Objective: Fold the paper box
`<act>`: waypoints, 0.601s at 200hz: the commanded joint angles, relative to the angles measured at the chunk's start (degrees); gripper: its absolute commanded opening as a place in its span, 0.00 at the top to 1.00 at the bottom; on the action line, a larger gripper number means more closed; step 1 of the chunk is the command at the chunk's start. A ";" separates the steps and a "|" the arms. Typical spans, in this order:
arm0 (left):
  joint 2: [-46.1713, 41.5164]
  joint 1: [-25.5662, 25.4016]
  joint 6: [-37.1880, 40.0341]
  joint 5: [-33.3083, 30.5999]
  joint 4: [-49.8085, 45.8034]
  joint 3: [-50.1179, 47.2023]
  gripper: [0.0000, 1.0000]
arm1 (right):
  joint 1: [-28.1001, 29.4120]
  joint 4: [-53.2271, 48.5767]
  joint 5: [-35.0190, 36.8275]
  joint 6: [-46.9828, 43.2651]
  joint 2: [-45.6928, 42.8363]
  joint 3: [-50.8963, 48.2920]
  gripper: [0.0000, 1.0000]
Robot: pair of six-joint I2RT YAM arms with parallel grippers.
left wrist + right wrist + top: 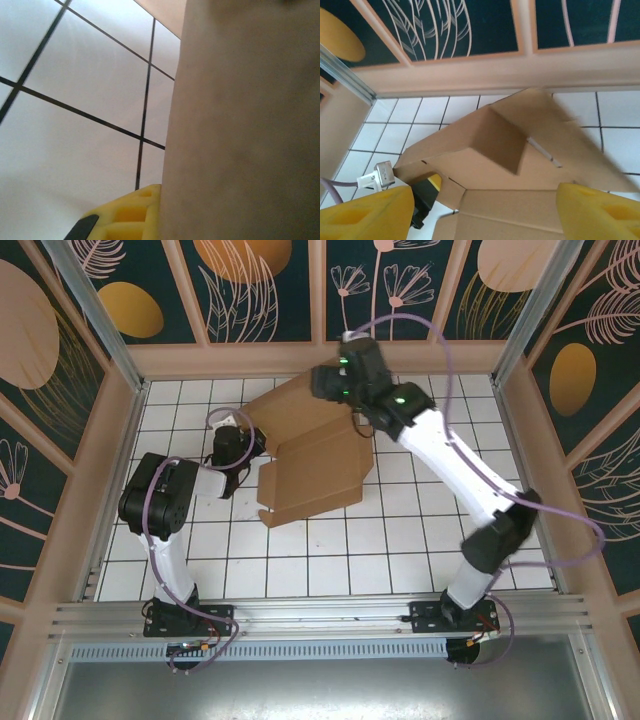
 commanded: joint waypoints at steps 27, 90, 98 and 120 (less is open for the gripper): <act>-1.33 0.00 2.81 7.44 -3.07 4.13 1.00 | -21.05 17.87 -25.03 3.90 -12.63 -20.70 0.29; -1.07 0.08 4.95 12.48 -5.96 6.99 1.00 | -28.67 20.72 -50.16 -1.06 -6.63 -22.52 0.32; -0.86 0.09 5.56 12.33 -6.41 6.99 1.00 | -28.10 20.54 -50.23 -2.25 -6.11 -22.31 0.32; -0.43 0.13 6.26 12.17 -10.51 10.32 1.00 | -26.31 19.86 -49.43 -3.66 -5.22 -21.68 0.36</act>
